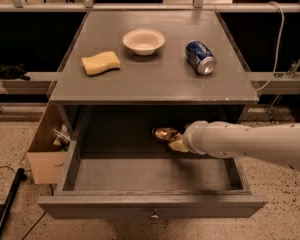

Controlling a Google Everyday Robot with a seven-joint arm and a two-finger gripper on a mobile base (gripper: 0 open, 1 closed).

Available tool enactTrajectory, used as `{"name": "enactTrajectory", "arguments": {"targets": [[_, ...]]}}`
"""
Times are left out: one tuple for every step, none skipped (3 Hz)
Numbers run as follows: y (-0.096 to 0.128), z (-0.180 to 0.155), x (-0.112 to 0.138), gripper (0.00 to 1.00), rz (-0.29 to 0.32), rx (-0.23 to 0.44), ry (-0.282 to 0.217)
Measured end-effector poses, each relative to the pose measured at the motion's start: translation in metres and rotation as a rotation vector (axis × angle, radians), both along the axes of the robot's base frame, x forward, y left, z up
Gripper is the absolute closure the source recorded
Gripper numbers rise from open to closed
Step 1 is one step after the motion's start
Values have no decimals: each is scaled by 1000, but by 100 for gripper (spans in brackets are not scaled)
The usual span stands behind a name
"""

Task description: Pick orange can from top drawer and place on counter

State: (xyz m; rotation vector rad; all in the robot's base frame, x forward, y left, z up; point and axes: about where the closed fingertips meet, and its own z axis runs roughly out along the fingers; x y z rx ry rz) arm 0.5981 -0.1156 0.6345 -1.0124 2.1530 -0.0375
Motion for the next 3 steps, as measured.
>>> {"name": "enactTrajectory", "arguments": {"targets": [[-12, 15, -17, 100, 20, -20, -18], [-20, 44, -41, 100, 55, -31, -48], [-23, 80, -60, 100, 77, -28, -87]]}}
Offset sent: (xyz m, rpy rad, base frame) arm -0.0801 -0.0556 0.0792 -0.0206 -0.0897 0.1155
